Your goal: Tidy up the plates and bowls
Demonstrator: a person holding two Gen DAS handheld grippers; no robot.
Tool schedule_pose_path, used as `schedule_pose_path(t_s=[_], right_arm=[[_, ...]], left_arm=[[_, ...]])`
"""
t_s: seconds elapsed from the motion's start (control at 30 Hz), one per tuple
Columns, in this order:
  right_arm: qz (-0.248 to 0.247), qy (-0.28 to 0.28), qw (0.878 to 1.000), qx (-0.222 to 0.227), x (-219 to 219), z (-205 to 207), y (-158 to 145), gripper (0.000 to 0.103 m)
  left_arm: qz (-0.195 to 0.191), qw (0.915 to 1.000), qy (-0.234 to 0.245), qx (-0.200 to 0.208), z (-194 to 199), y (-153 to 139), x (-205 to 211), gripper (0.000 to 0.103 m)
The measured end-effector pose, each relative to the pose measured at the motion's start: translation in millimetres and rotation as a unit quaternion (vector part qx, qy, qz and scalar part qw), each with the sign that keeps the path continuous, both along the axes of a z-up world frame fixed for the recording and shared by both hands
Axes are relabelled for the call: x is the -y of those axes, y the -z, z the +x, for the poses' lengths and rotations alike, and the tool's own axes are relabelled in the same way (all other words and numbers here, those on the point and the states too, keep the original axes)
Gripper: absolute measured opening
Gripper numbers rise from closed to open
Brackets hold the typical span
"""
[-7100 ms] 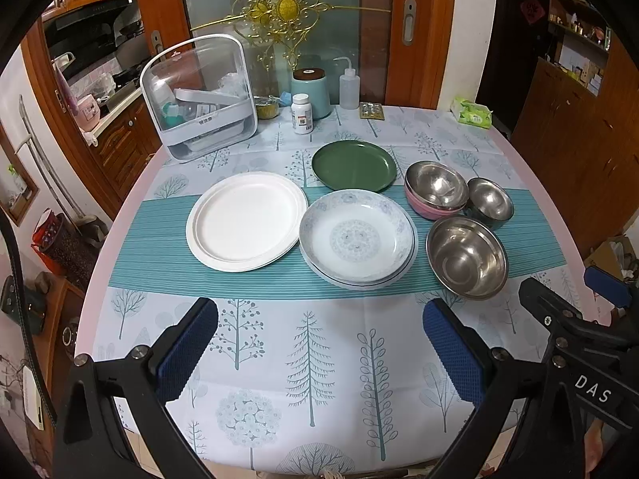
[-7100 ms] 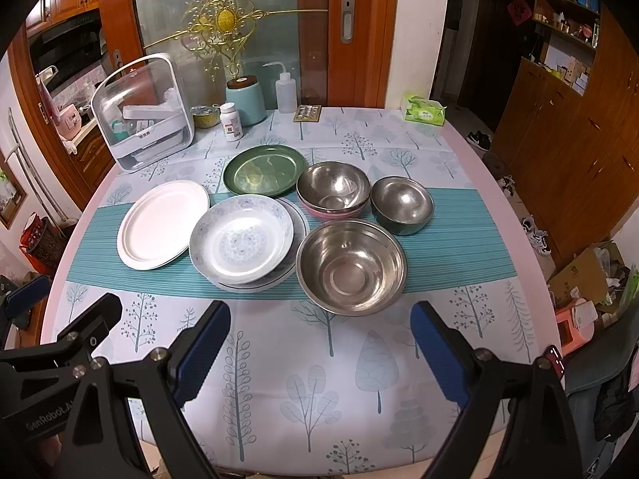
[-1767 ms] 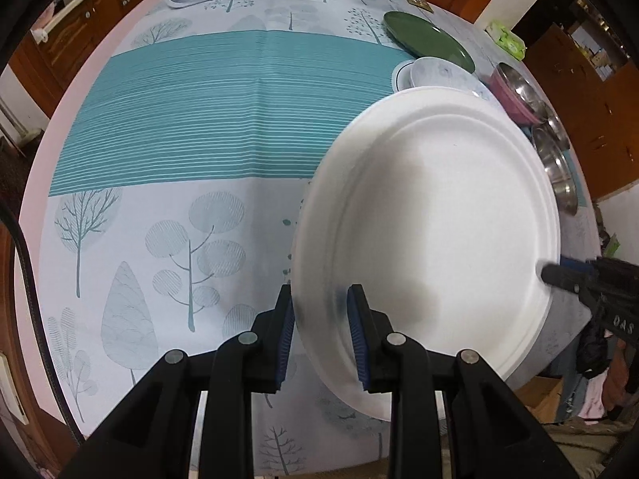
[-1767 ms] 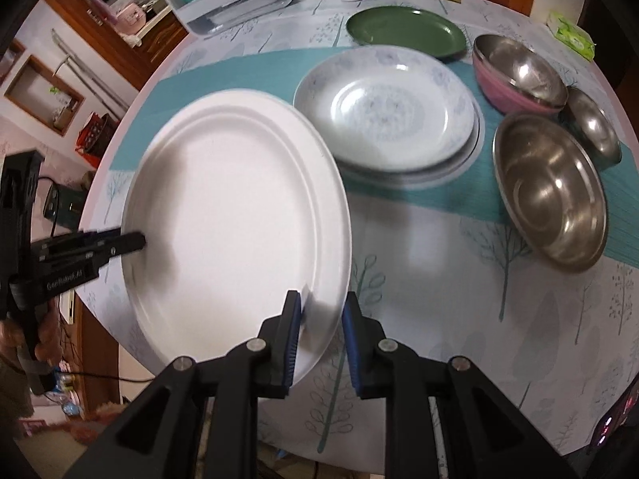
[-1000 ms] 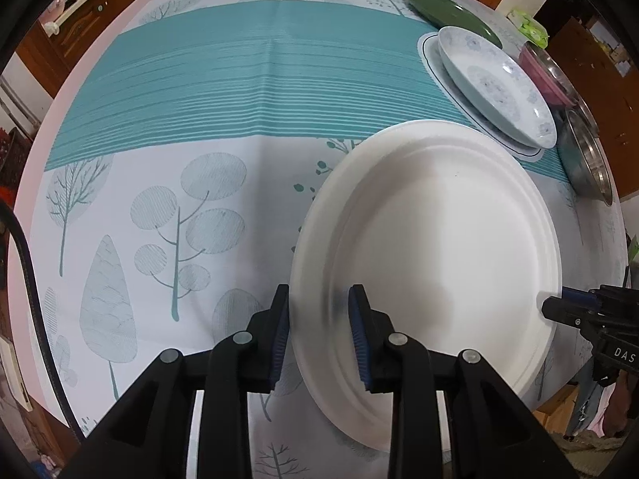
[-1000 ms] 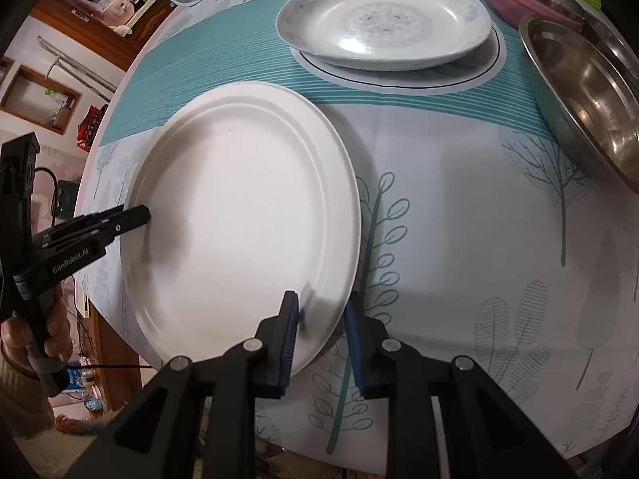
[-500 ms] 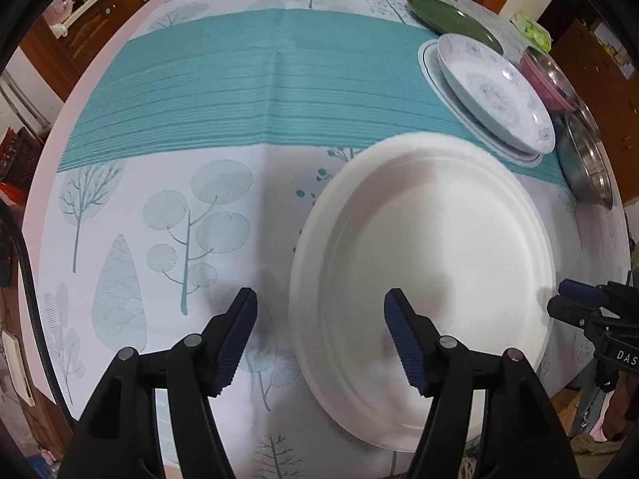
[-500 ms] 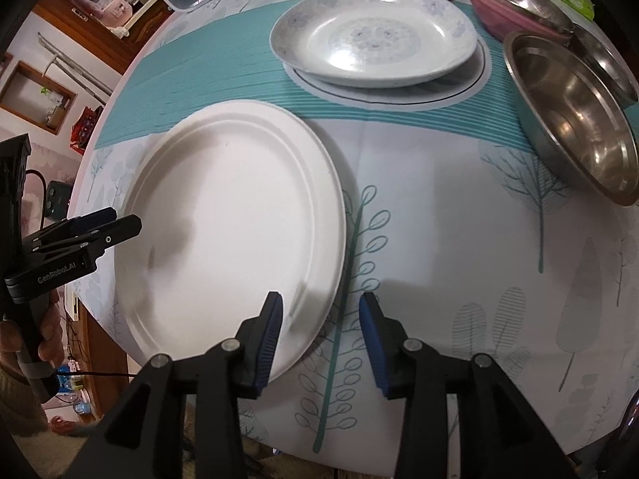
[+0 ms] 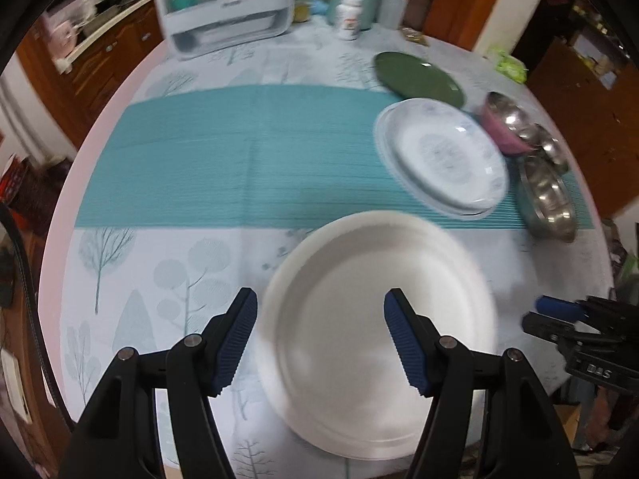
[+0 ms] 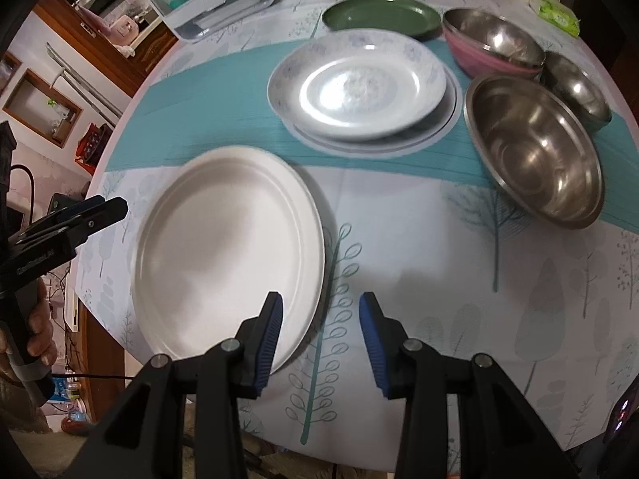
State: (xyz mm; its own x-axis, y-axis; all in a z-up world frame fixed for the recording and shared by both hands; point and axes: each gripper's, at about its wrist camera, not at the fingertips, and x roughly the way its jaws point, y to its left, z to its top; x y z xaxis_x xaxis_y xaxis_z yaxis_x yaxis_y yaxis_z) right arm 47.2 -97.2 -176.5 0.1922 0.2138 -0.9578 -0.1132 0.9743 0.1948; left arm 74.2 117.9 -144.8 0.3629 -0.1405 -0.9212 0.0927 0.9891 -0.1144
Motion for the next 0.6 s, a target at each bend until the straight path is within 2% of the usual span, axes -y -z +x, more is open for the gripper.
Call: schedule_pose_path(t_s=[0.13,0.4,0.5,0.6], right_arm=[[0.005,0.008,1.0,0.013,7.7,10.0,-14.3,0.04],[0.022,0.038,0.998,0.04,33.1,58.0,-44.4,0.04],[0.029,0.054,0.997,0.046,43.5,84.1,-52.1,0.04],[0.04,0.069,0.996,0.042,53.3,111.0,-53.8,0.04]], left_arm=[[-0.005,0.9997,0.022,-0.001,17.3,-18.2,16.9,0.065],[0.01,0.9979,0.054,0.033,67.3,-48.7,46.9,0.066],[0.017,0.997,0.062,0.043,88.2,-51.2,55.9,0.066],[0.006,0.9972,0.069,0.028,112.2,-43.8,61.7,0.066]])
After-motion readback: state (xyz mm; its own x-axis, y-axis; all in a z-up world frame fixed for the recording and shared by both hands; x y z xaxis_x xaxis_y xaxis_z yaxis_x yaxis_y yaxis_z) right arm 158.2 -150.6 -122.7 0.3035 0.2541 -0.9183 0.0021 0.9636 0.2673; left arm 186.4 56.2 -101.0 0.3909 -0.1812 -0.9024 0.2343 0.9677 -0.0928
